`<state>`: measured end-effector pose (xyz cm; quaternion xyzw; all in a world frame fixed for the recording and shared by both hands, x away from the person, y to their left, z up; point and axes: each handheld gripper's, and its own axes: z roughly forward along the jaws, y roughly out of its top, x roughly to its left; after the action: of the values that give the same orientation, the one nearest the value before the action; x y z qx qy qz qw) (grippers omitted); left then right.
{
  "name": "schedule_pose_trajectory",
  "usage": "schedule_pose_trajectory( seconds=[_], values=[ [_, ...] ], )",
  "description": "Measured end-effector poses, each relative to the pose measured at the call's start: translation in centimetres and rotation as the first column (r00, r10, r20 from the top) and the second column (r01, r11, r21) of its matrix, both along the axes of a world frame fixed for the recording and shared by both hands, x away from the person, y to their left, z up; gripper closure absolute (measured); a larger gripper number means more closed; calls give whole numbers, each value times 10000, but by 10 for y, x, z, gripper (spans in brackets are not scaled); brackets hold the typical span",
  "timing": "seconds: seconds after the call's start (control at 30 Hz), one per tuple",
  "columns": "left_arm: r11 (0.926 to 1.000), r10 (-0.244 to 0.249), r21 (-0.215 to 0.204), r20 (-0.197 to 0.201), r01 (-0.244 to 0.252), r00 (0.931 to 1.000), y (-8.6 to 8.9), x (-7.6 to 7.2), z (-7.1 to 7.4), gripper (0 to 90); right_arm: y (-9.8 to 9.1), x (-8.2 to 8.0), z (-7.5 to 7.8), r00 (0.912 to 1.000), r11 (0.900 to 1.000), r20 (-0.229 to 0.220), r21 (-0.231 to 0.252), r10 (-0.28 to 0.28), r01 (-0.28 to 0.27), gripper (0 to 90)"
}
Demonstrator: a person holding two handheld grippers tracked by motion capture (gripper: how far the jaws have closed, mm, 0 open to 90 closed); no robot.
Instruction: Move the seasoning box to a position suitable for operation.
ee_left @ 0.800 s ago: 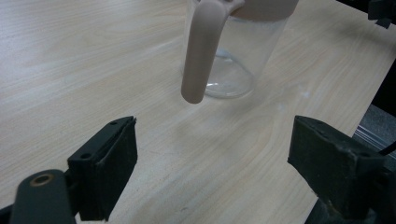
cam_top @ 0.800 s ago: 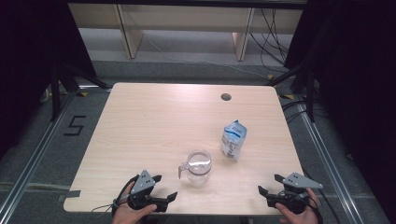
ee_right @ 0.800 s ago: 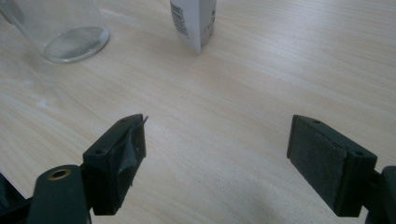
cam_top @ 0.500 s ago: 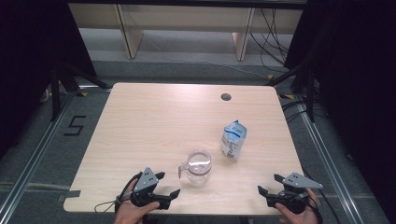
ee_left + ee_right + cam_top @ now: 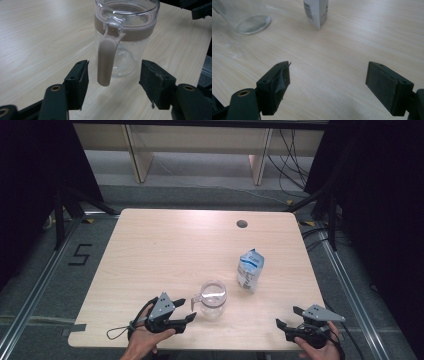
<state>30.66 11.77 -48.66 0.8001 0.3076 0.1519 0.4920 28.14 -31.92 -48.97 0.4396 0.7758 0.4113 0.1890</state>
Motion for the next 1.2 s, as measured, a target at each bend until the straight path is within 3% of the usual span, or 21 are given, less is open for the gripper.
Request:
schedule_pose_trajectory(
  seconds=[0.33,0.37,0.57,0.6,0.73,0.83,0.87,0.97,1.0,1.13,1.2],
  values=[
    [9987,-261,437,356,245,9990,-12,11,0,575,1,1,-1,10000,10000,-31,-16,49,-49,205],
    [9984,-275,509,407,254,9988,-12,12,1,593,4,-1,-1,9995,9997,-311,208,-99,106,205],
    [9982,-404,458,494,381,9980,-12,18,3,709,2,0,-1,10000,10000,-56,35,52,-52,207],
    [9964,-586,644,611,546,9964,-11,18,4,715,3,-1,-1,9995,9998,-297,180,-46,51,209],
    [9933,-900,794,714,842,9934,-12,17,4,726,2,1,-1,9998,9998,-141,86,158,-156,212],
    [9915,-1197,607,768,1152,9898,-14,17,3,727,2,1,-2,9998,9999,-146,55,165,-164,212],
    [9901,-1305,630,767,1258,9885,-14,17,3,728,4,-2,-1,9992,9998,-386,210,-44,52,212],
    [9891,-1398,575,714,1358,9876,-14,15,3,728,4,-1,-1,9995,9998,-302,182,27,-22,213],
    [9850,-1662,608,836,1615,9825,-14,15,3,728,4,-1,-1,9995,9998,-323,219,24,-17,213],
    [9789,-2009,540,842,1968,9760,-16,12,3,728,2,1,-1,9998,9998,-86,56,184,-183,213],
    [9691,-2438,608,926,2389,9654,-17,12,2,728,2,1,-1,9998,9998,-93,87,200,-199,213]
  ],
)
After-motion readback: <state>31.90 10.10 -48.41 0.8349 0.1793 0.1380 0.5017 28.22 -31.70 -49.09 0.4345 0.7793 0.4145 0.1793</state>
